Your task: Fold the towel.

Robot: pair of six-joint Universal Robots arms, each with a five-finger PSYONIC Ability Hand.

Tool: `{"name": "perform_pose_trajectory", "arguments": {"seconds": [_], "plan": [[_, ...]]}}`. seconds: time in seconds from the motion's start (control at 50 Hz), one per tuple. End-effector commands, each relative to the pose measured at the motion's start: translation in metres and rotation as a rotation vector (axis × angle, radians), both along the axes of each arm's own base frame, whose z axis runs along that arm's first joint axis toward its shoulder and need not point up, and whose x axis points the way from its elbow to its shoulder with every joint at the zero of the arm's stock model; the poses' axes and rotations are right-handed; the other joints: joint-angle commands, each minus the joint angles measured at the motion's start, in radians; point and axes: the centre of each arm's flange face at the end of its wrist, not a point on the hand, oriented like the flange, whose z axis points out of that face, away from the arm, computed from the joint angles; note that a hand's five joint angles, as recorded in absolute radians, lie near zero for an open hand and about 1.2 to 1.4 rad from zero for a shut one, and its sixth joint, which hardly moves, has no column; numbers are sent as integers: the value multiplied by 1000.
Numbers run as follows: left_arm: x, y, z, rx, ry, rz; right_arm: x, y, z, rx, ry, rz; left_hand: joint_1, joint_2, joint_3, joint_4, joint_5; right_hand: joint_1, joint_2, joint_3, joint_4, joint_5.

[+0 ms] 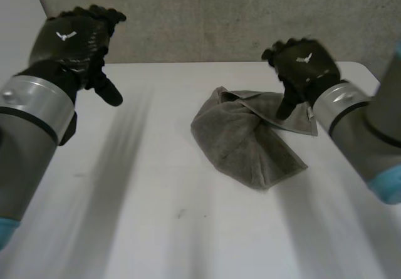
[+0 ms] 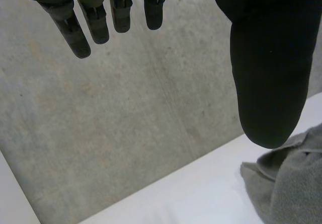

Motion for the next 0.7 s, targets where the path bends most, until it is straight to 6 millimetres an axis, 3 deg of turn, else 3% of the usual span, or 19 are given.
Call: {"name": "perform_pose_trajectory", "arguments": {"seconds": [0.02,0.06,0.18,0.22,0.24,0.28,0.38,0.46,0.5,0.54,0.56,0.6,0.62,0.66,0.7], "plan": [[-9,-14,-27,59,-33,-3,13,-35,-54,100,31,-4,-1,10,8,8,-27,-36,-60,-41,-61,-68],[-12,-17,-36,81,-46,-3,21,-53,-77,116,18,-9,-1,10,8,8,-27,-36,-60,-41,-61,-68],[-12,-21,-44,102,-56,2,31,-82,-107,92,-17,-28,-1,10,8,8,-27,-36,-60,-41,-61,-68],[-13,-20,-45,104,-55,-3,35,-102,-126,82,-22,-46,-1,10,8,8,-27,3,-21,-2,-22,-28],[-13,-20,-45,104,-55,-3,35,-102,-127,82,-22,-46,-1,10,8,8,-27,4,-20,-1,-21,-28],[-14,-19,-45,103,-55,-6,29,-125,-141,69,-26,-99,-1,10,8,8,-27,50,27,45,26,19],[-13,-17,-49,115,-62,-6,22,-149,-149,48,-33,-167,-1,10,8,8,-27,80,56,75,55,48],[-13,-16,-50,113,-61,-8,23,-155,-155,59,-28,-172,-1,10,8,8,-27,171,147,166,146,139],[-13,-16,-52,113,-61,-8,22,-157,-159,73,-21,-176,-1,10,8,8,-27,262,238,257,237,230],[-14,-15,-53,107,-59,-11,19,-159,-164,102,-8,-181,-1,10,8,8,-27,612,588,607,587,581],[-14,-15,-53,107,-59,-11,19,-159,-164,102,-8,-181,-1,10,8,8,-27,614,590,609,589,583],[-14,-15,-54,105,-59,-11,18,-159,-164,117,-4,-180,-1,10,8,8,-27,927,903,922,902,895],[-14,-15,-54,105,-59,-11,18,-159,-164,117,-4,-180,-1,10,8,8,-27,928,905,923,904,897],[-14,-15,-54,104,-58,-11,19,-159,-157,112,-14,-178,-1,10,8,8,-27,1185,1161,1179,1160,1153],[-14,-15,-55,105,-60,-12,18,-159,-150,106,-27,-179,-1,10,8,8,-27,1186,1162,1181,1161,1154]]}}
